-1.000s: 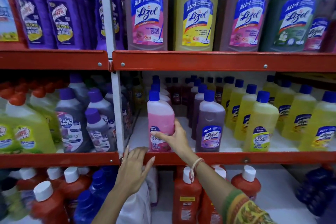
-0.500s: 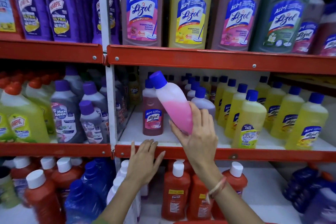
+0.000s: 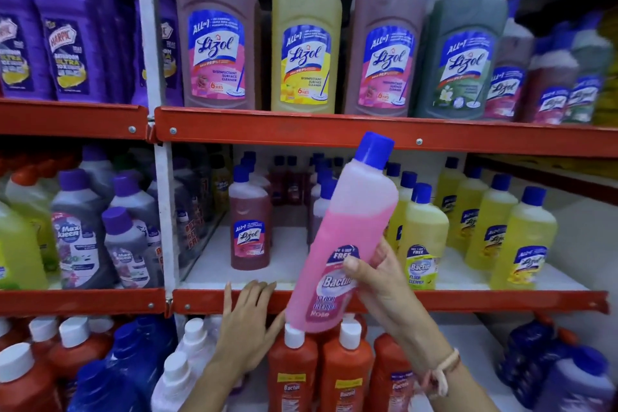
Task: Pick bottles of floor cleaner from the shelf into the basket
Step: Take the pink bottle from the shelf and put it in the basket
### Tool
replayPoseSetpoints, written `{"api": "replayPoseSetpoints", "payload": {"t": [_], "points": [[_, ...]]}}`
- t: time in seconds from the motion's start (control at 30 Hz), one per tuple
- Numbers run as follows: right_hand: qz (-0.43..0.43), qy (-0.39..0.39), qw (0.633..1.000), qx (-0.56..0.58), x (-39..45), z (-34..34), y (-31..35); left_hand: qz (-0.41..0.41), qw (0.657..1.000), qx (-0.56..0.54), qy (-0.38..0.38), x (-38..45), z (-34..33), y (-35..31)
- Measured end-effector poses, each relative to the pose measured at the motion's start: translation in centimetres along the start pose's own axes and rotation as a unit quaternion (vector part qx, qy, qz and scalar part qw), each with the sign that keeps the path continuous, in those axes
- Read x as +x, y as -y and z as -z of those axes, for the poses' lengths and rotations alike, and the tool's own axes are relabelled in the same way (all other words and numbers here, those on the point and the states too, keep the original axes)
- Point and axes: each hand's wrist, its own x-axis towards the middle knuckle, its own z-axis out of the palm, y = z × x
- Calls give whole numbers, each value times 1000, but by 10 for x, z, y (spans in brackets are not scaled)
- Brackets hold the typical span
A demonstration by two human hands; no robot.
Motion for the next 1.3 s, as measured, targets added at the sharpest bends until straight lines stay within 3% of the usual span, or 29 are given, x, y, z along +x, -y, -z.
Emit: {"api": "replayPoseSetpoints", "payload": {"t": [0.13, 0.27, 0.57, 0.73, 0.83, 0.9, 1.0, 1.17, 1.3], "points": [[-50, 75, 991, 102, -3, 10, -2, 7, 1000, 6, -6, 3, 0, -4], [-69, 138, 981, 120, -8, 15, 6, 25, 999, -4, -23, 2, 0, -12], [-105, 129, 984, 68, -23, 45, 27, 82, 997, -7, -3, 3, -7, -19], [-105, 98, 989, 38, -28, 58, 40, 129, 990, -63, 13, 6, 23, -41], [-94, 69, 993, 20, -37, 64, 45, 93, 980, -160, -71, 11, 67, -82], [-86, 37, 996, -3, -43, 65, 47, 54, 950, -285, -113, 17, 105, -117], [-70, -11, 996, -62, -53, 64, 46, -10, 893, -436, -111, 20, 155, -163], [-36, -66, 991, -109, -69, 70, 37, -84, 882, -461, -52, 17, 174, -200], [-54, -79, 988, -123, -85, 80, 27, -62, 884, -460, -57, 16, 152, -207]]}}
